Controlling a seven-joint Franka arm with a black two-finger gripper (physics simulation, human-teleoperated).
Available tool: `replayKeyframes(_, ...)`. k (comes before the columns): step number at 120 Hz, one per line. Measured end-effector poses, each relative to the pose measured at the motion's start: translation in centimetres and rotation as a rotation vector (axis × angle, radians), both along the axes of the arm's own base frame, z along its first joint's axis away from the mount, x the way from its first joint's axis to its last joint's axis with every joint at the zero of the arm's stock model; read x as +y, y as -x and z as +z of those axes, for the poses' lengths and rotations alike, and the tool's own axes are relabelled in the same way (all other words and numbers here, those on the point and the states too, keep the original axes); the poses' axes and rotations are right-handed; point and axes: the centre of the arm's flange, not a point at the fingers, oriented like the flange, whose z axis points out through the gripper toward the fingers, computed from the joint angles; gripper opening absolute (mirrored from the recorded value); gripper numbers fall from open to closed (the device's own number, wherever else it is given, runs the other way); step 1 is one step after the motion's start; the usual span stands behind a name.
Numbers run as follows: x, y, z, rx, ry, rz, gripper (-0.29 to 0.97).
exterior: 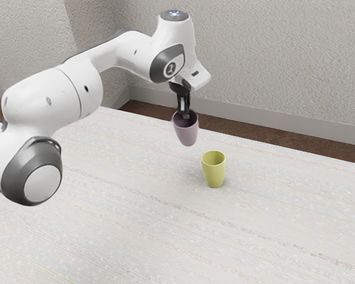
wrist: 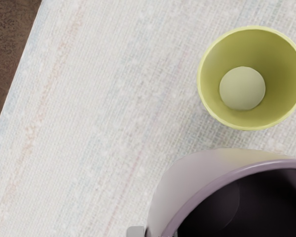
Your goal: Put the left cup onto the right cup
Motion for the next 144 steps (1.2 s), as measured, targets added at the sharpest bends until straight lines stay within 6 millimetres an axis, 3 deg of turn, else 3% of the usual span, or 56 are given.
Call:
replayKeyframes(40, -4.4, 0.4, 0.9, -0.039, 0.001, -0.112, -0.11)
replayKeyframes(105, -4.9, 1.3, 0.2, 0.05, -0.029, -0.12, -0.11)
replayKeyframes(144, -5.9, 0.8, -0.5, 0.045, -0.032, -0.145, -0.11)
